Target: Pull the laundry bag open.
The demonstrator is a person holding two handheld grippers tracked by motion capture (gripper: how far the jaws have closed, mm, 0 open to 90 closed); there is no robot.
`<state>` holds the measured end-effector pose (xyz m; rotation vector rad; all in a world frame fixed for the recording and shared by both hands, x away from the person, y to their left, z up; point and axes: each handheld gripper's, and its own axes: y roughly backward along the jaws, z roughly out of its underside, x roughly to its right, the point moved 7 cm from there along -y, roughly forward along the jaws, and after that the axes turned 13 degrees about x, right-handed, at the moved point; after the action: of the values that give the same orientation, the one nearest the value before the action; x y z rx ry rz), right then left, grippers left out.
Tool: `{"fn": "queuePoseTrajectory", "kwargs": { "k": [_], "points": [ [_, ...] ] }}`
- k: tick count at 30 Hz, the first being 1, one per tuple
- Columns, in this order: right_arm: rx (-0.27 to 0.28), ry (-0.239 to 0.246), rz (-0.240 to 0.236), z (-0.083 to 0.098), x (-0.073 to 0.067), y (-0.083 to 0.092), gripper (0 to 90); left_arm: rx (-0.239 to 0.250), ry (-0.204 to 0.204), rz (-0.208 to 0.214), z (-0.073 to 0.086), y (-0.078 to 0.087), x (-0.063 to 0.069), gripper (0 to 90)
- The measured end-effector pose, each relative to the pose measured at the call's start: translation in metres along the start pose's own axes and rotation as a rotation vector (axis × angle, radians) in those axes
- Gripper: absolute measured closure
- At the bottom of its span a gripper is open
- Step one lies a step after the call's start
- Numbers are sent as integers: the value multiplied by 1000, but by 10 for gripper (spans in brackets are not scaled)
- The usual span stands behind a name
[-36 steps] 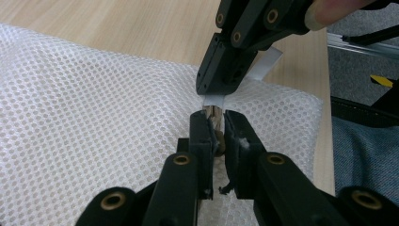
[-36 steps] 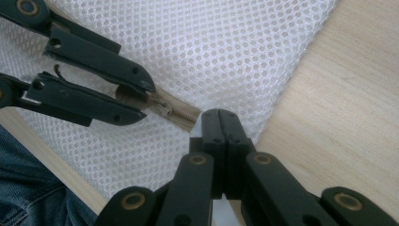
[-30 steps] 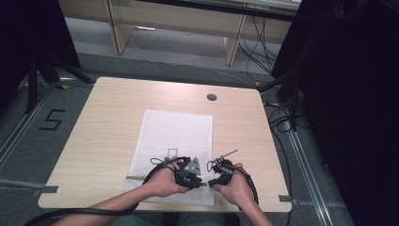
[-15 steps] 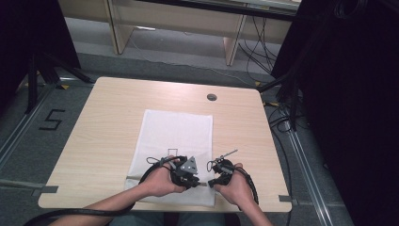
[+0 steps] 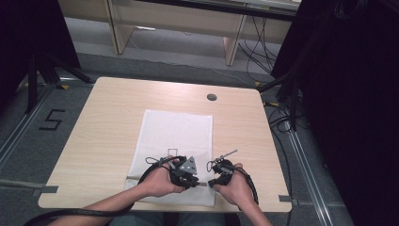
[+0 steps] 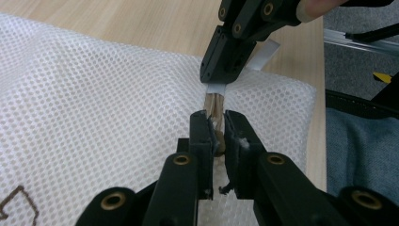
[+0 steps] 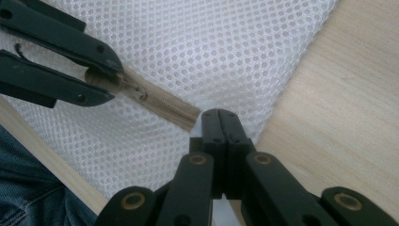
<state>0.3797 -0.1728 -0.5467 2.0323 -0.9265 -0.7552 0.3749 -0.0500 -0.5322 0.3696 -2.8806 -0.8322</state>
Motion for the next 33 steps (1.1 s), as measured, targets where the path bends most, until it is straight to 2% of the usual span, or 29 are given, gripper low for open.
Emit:
{"fn": "queuePoseTrajectory", "kwargs": {
  "k": [1,2,3,12,14,17,24,25,28,29,30,31,33],
  "points": [
    [1,2,0,0,0,0,900,-1,-8,3,0,2,-1,816],
    [5,6,-4,0,0,0,900,6,15,-1,-1,3,-1,816],
    [2,-2,-4,0,0,1,900,11,19,0,-1,4,-1,816],
    [5,9,-6,0,0,0,900,7,5,5,1,5,-1,816],
    [7,8,-7,0,1,0,900,8,18,2,2,5,0,816],
    [6,6,-4,0,0,0,900,10,-1,6,1,5,-1,817],
    [3,3,-1,0,0,0,900,6,16,3,3,6,0,816],
    [6,9,-2,0,1,0,900,8,-4,5,3,7,-1,816],
    [2,2,0,0,0,0,900,8,19,-1,4,8,-1,816],
    [1,2,1,0,0,0,900,7,13,1,4,9,-2,816],
    [2,2,1,0,0,0,900,22,29,1,3,8,-1,816],
    [1,4,2,0,0,0,900,15,10,1,3,9,-1,816],
    [1,3,3,0,0,0,900,13,10,0,3,10,-2,817]
  ]
}}
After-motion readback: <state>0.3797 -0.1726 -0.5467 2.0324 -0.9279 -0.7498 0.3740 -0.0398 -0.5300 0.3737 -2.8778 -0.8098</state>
